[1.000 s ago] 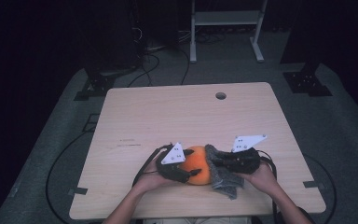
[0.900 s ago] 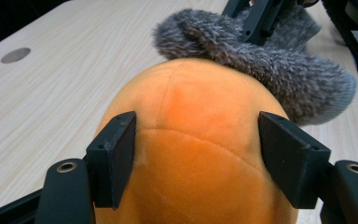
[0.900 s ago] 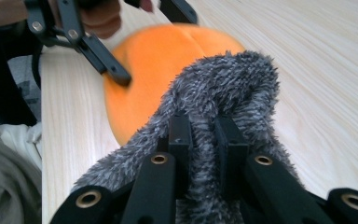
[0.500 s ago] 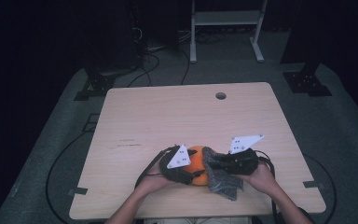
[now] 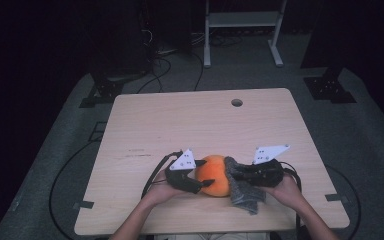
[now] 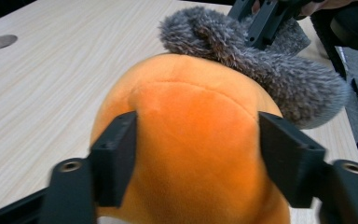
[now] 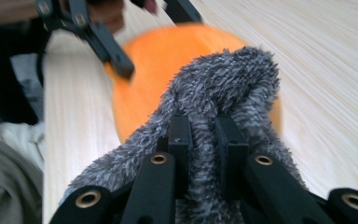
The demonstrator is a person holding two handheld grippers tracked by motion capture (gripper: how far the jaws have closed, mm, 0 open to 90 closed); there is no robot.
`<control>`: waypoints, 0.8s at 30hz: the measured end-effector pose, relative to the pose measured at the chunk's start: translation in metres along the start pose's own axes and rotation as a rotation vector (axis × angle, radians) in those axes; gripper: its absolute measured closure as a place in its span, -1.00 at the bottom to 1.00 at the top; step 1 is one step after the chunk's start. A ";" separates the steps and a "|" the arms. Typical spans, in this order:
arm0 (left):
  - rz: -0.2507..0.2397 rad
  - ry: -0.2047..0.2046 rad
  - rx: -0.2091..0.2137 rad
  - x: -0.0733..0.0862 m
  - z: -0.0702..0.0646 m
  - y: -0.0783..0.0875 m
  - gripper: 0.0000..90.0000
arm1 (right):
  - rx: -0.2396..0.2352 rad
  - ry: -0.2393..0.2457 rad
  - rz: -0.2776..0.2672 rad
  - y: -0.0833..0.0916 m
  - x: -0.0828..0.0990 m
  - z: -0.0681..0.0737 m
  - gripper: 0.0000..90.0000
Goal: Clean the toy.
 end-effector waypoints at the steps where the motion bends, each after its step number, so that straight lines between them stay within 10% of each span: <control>1: -0.005 0.000 -0.005 -0.001 0.000 0.000 -0.21 | 0.018 -0.001 0.009 0.005 0.002 -0.002 0.74; 9: -0.004 -0.005 -0.025 -0.011 -0.003 -0.004 -0.15 | 0.009 0.063 -0.034 0.004 -0.018 0.018 0.74; 17: -0.028 0.070 0.023 -0.002 0.000 -0.002 -0.79 | 0.006 0.012 -0.038 0.001 -0.005 0.009 0.75; 24: -0.019 0.035 -0.003 -0.004 -0.003 -0.003 -0.34 | 0.022 -0.012 -0.040 0.007 0.001 0.005 0.75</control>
Point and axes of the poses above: each handheld gripper's, and its own axes: y roughly backward along the jaws, x roughly out of its underside, z roughly to its left, the point moved 7 cm from there along -y, roughly forward along the jaws, and after that the axes turned 1 degree about x, right-handed, at the moved point
